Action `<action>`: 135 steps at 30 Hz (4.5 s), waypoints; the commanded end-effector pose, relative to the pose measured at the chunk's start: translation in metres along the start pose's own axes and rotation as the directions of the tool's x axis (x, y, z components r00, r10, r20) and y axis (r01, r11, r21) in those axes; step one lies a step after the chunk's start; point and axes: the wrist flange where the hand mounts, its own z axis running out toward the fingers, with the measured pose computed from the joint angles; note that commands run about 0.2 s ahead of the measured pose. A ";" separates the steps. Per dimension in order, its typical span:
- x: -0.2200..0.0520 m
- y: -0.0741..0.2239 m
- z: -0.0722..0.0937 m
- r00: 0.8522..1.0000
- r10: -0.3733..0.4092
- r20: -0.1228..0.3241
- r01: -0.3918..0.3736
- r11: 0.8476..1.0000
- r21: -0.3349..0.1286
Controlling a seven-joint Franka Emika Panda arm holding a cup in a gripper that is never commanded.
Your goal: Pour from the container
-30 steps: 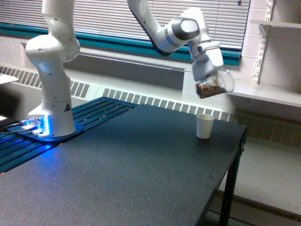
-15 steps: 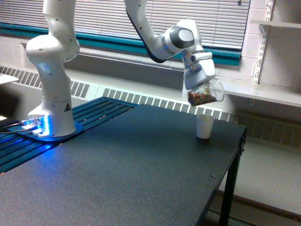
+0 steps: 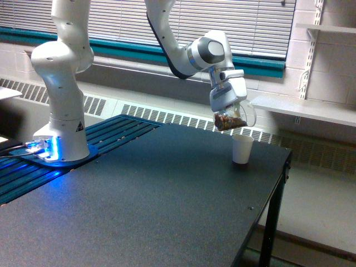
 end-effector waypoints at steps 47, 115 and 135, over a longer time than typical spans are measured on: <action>-0.019 -0.049 0.011 0.975 -0.220 0.015 0.220 0.968 -0.120; -0.013 -0.041 -0.005 0.955 -0.296 -0.005 0.287 0.932 -0.222; -0.019 -0.048 -0.008 0.928 -0.373 0.011 0.363 0.896 -0.255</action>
